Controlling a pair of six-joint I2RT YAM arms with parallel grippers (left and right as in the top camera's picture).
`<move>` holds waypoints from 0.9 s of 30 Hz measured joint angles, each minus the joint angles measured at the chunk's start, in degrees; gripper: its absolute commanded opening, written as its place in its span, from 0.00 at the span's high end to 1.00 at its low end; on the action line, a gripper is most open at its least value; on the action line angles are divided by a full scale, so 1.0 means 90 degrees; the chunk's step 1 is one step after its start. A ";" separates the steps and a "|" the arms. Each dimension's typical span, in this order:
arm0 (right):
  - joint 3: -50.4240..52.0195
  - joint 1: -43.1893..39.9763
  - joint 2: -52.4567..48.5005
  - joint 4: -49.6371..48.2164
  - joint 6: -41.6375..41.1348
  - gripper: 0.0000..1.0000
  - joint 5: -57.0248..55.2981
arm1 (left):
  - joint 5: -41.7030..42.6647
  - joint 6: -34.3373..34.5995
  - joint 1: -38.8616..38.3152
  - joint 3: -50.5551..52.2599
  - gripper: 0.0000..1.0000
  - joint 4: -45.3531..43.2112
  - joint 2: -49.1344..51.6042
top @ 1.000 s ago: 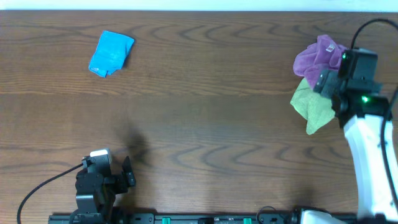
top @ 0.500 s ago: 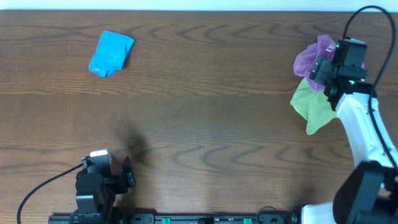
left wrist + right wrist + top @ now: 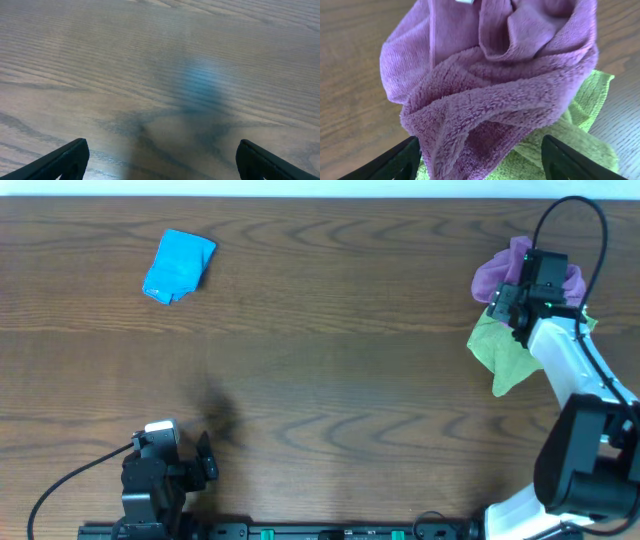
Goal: Fold the cloth
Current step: 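Reach the right gripper to the purple cloth and grasp it, then lift the purple cloth with the right gripper and drag it toward center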
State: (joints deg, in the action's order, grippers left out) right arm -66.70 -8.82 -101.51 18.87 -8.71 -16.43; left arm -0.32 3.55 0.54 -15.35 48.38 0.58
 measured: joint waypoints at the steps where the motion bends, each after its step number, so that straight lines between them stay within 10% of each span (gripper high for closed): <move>1: 0.0000 0.0000 -0.0049 -0.0019 -0.0005 0.27 0.0000 | 0.0000 0.0000 0.0000 0.0000 0.05 0.0000 0.0000; 11: 0.0000 0.0000 -0.0325 -0.0355 0.0012 0.96 0.0068 | 0.0000 0.0000 0.0000 0.0000 0.05 0.0000 0.0000; 27: -0.0129 0.1324 0.2385 -0.0228 0.1377 0.99 0.0044 | 0.0000 0.0000 0.0000 0.0000 0.05 0.0002 0.0000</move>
State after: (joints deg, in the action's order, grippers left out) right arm -67.85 3.09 -80.05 16.82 3.68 -16.03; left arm -0.32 3.55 0.54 -15.35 48.40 0.58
